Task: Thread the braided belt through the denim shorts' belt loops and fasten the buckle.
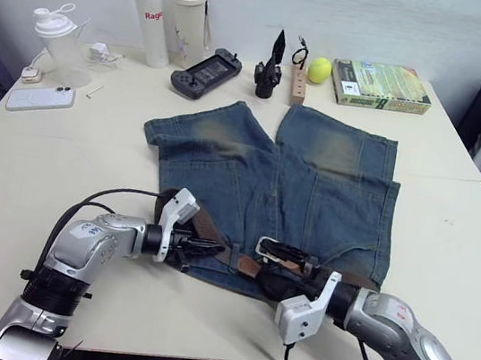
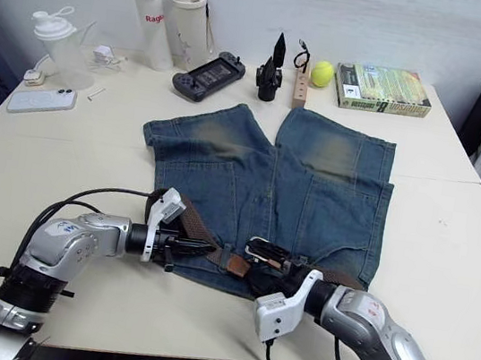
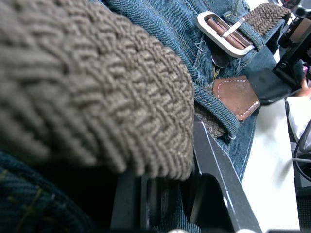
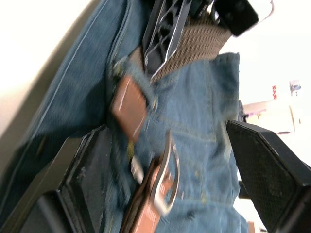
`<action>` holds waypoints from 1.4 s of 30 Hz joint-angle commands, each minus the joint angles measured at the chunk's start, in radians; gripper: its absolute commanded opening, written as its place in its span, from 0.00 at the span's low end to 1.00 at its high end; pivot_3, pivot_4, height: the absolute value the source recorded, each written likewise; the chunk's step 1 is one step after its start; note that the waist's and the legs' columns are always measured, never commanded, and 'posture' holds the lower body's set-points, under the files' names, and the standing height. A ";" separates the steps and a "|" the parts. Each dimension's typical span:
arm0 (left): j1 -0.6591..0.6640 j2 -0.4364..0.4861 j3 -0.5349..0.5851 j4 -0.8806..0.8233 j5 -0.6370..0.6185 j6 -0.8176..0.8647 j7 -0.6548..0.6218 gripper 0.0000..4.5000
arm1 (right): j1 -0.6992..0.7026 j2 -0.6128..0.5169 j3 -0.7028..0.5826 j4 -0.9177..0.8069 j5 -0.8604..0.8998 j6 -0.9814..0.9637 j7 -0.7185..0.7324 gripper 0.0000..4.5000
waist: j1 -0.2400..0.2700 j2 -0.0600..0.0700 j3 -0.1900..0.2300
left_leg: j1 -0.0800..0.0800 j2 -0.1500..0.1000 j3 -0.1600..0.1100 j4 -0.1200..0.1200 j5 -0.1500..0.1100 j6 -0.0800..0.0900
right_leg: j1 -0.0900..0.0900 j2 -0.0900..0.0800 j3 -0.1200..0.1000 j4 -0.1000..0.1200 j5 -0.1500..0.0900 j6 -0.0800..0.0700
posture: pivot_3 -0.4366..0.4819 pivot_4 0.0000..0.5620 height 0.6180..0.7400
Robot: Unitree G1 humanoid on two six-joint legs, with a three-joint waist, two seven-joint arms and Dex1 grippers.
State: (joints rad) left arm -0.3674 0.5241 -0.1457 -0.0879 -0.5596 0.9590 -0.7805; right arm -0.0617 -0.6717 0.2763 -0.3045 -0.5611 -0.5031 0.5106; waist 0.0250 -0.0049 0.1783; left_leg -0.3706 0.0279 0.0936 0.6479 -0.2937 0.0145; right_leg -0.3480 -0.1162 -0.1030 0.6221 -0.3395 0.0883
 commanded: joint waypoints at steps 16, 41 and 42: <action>0.035 0.007 -0.056 0.020 0.038 0.056 0.020 0.00 | -0.020 0.014 0.027 -0.043 0.011 -0.021 0.031 0.35 | -0.001 0.000 0.000 | 0.000 0.000 0.000 0.000 -0.002 0.000 | 0.000 0.000 0.000 -0.001 0.000 0.000 | 0.48 0.27 1.00; 0.182 0.236 0.302 -0.242 -0.293 0.105 -0.231 0.73 | -0.026 0.006 0.013 -0.039 0.082 0.010 0.082 0.00 | -0.031 -0.008 0.006 | -0.006 0.003 0.002 -0.002 -0.002 -0.004 | -0.011 0.001 -0.001 0.004 -0.005 -0.005 | 0.48 0.27 1.00; 0.204 0.259 0.326 -0.245 -0.300 0.091 -0.249 0.73 | -0.029 0.006 0.011 -0.037 0.086 0.007 0.080 0.00 | -0.031 -0.008 0.006 | -0.006 0.003 0.002 -0.002 -0.002 -0.004 | -0.011 0.001 -0.001 0.004 -0.005 -0.005 | 0.48 0.27 1.00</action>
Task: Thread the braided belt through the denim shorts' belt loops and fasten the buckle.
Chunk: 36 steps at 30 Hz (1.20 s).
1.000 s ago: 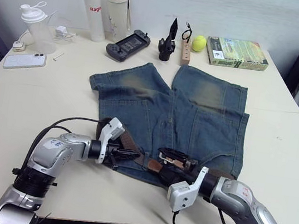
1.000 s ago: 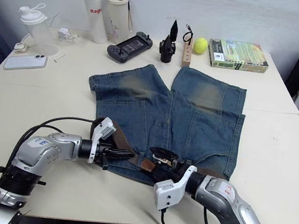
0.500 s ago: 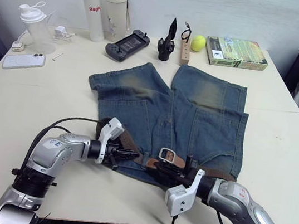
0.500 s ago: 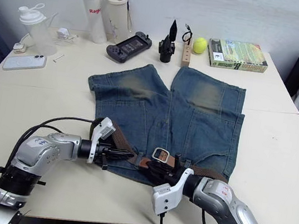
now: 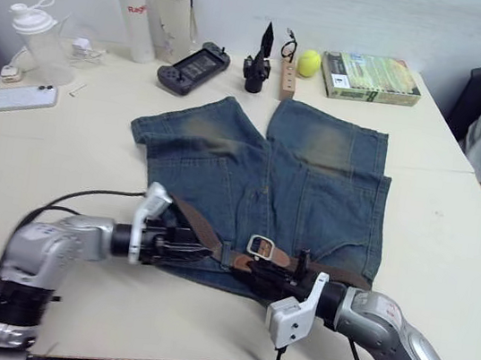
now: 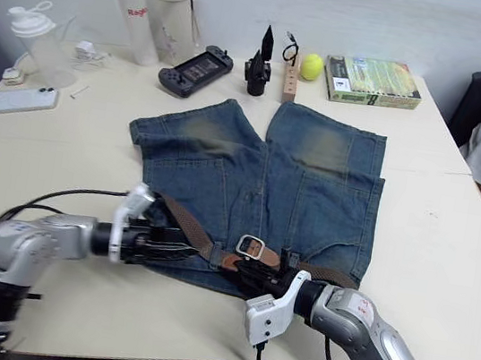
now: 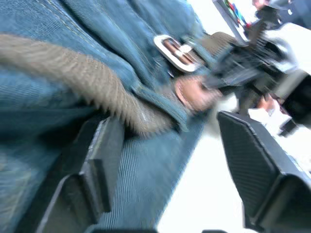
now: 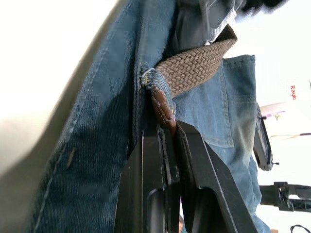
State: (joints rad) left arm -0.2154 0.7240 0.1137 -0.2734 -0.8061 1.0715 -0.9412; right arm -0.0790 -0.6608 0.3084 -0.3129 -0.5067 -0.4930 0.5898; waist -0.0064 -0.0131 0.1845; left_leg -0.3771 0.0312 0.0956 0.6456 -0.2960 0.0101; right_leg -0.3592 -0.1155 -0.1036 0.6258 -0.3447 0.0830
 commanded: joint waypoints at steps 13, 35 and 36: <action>-0.266 0.091 0.136 0.312 -0.089 -0.106 -0.116 0.02 | 0.003 -0.018 -0.050 -0.043 0.106 -0.015 0.002 0.00 | 0.012 -0.003 0.007 | -0.001 0.000 -0.003 0.001 0.001 -0.001 | -0.001 0.000 -0.002 0.003 -0.002 -0.001 | 0.48 0.27 1.00; -0.505 0.016 -0.307 1.107 0.718 -1.135 -0.319 0.02 | 0.116 -0.054 -0.195 -0.159 0.158 0.032 -0.006 0.00 | 0.006 -0.010 0.007 | -0.012 -0.001 0.008 0.006 0.004 0.004 | -0.017 0.002 -0.002 0.016 -0.001 0.001 | 0.48 0.27 1.00; -0.501 0.013 -0.314 1.115 0.734 -1.165 -0.313 0.02 | 0.126 -0.060 -0.213 -0.170 0.177 0.040 -0.002 0.00 | 0.006 -0.010 0.007 | -0.011 -0.001 0.008 0.006 0.004 0.004 | -0.017 0.002 -0.002 0.017 -0.001 0.001 | 0.48 0.27 1.00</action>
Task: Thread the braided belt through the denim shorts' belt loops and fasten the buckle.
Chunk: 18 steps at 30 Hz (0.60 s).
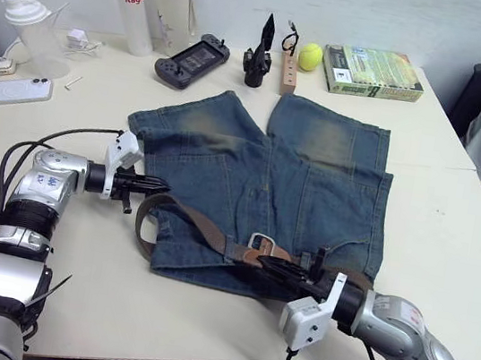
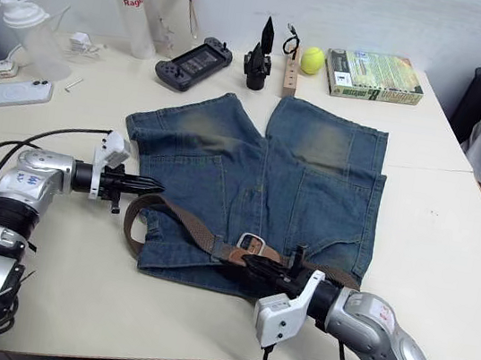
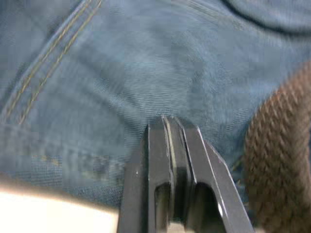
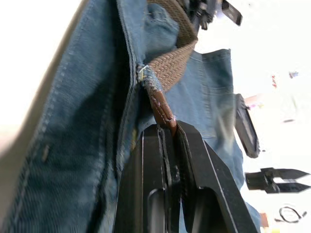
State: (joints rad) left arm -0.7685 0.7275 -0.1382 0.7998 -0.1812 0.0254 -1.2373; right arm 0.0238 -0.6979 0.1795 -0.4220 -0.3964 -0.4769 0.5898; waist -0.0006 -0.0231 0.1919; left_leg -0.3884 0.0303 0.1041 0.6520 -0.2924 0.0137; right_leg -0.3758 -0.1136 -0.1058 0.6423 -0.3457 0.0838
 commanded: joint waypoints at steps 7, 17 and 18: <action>0.081 -0.018 -0.071 0.093 0.172 -0.250 0.012 0.02 | 0.124 -0.123 -0.265 -0.157 0.280 0.110 0.094 0.00 | 0.000 0.002 -0.004 | 0.003 0.000 0.001 0.000 -0.001 0.001 | 0.002 -0.001 0.000 0.000 0.000 0.000 | 0.48 0.27 1.00; 0.077 -0.046 -0.077 0.145 0.205 -0.347 0.036 0.02 | 0.205 -0.229 -0.487 -0.002 0.424 0.072 0.198 0.00 | 0.003 0.003 -0.007 | 0.012 -0.001 0.002 -0.001 -0.002 0.004 | 0.011 -0.001 0.000 -0.005 0.000 0.001 | 0.48 0.27 1.00; 0.076 -0.049 -0.077 0.150 0.209 -0.354 0.041 0.02 | 0.200 -0.225 -0.497 0.010 0.435 0.078 0.197 0.00 | 0.003 0.004 -0.007 | 0.017 0.000 0.002 -0.003 -0.003 0.003 | 0.016 -0.002 0.000 -0.007 0.000 0.001 | 0.48 0.27 1.00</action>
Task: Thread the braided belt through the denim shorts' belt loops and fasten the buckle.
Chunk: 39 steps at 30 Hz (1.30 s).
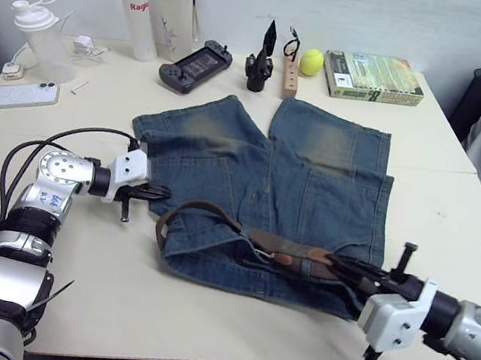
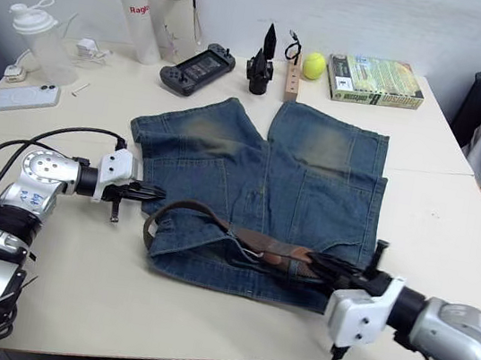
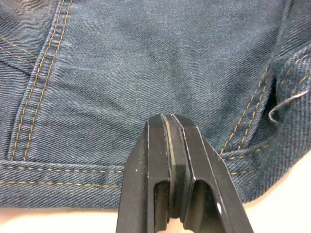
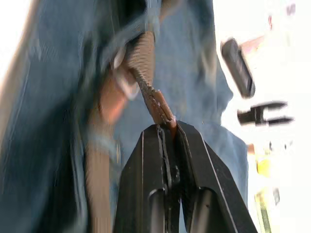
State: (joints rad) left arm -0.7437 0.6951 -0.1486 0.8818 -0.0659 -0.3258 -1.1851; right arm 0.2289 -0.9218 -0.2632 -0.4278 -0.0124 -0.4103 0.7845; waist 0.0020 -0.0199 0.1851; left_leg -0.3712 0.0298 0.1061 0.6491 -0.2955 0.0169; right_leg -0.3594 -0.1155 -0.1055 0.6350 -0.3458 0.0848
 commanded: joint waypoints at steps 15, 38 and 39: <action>0.059 -0.028 -0.065 0.097 0.131 -0.118 0.036 0.02 | -0.047 0.019 -0.123 0.055 0.157 0.123 0.017 0.00 | 0.001 0.012 -0.009 | 0.001 0.000 -0.001 0.000 -0.002 0.000 | 0.002 -0.001 0.003 -0.002 0.000 0.000 | 0.48 0.27 1.00; 0.340 -0.055 0.166 -1.213 -0.474 0.809 0.279 0.99 | -0.568 0.054 0.378 -0.144 0.119 0.503 0.065 0.00 | 0.000 0.002 0.001 | -0.015 0.000 -0.014 0.010 -0.001 -0.001 | -0.002 0.000 -0.001 -0.003 0.000 0.001 | 0.48 0.27 1.00; 0.345 -0.067 0.145 -1.226 -0.453 0.796 0.290 0.99 | -0.584 0.062 0.390 -0.137 0.109 0.501 0.066 0.00 | -0.002 0.002 0.001 | -0.015 0.000 -0.013 0.009 -0.001 -0.001 | -0.002 0.000 -0.001 -0.004 0.000 0.001 | 0.48 0.27 1.00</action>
State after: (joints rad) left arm -0.4008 0.6332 0.0104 -0.3039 -0.5485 0.4978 -0.9168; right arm -0.3378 -0.8667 0.1239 -0.5601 0.1122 0.1073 0.8458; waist 0.0003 -0.0178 0.1861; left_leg -0.3862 0.0303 0.0929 0.6583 -0.2965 0.0161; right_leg -0.3617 -0.1153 -0.1063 0.6312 -0.3453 0.0860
